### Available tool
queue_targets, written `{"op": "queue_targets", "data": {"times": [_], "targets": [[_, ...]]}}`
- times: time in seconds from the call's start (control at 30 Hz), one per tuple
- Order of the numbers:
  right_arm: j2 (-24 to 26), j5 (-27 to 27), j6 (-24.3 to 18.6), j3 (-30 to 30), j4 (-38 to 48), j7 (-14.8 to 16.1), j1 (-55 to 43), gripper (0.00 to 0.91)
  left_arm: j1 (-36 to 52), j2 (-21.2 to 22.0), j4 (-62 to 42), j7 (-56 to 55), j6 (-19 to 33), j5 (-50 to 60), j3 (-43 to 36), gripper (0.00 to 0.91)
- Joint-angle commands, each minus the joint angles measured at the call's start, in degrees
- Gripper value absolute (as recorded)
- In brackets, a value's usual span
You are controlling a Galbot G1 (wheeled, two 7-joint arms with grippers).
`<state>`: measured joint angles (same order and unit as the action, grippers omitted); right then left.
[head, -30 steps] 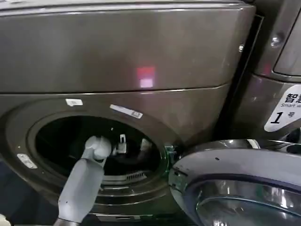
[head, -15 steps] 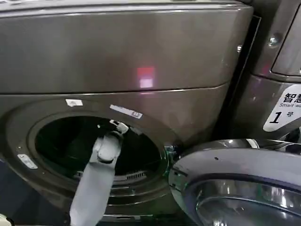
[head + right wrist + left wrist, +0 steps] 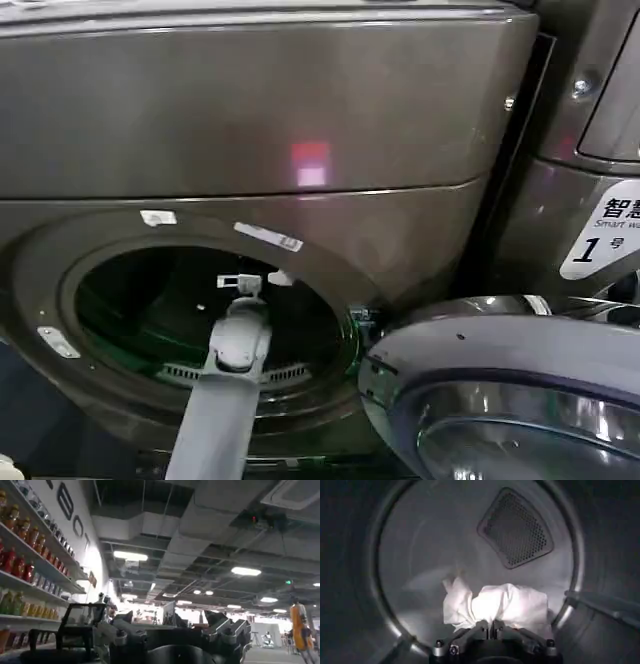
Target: Grasp the clothes from the dryer.
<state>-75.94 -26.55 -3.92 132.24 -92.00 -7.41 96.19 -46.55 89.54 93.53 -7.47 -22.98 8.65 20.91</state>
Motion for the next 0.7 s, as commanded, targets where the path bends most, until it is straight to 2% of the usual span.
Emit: {"op": "queue_targets", "data": {"times": [0.03, 0.7], "targets": [[-0.21, -0.05, 0.06, 0.08, -0.28, -0.13, -0.03, 0.907, -1.83, 0.41, 1.00, -1.22, -0.86, -2.80, 0.62, 0.000], [-0.24, 0.52, 1.45, 0.52, -1.19, -0.60, -0.41, 0.907, -2.03, -0.81, 2.14, 1.20, -0.51, -2.14, 1.34, 0.000]]}}
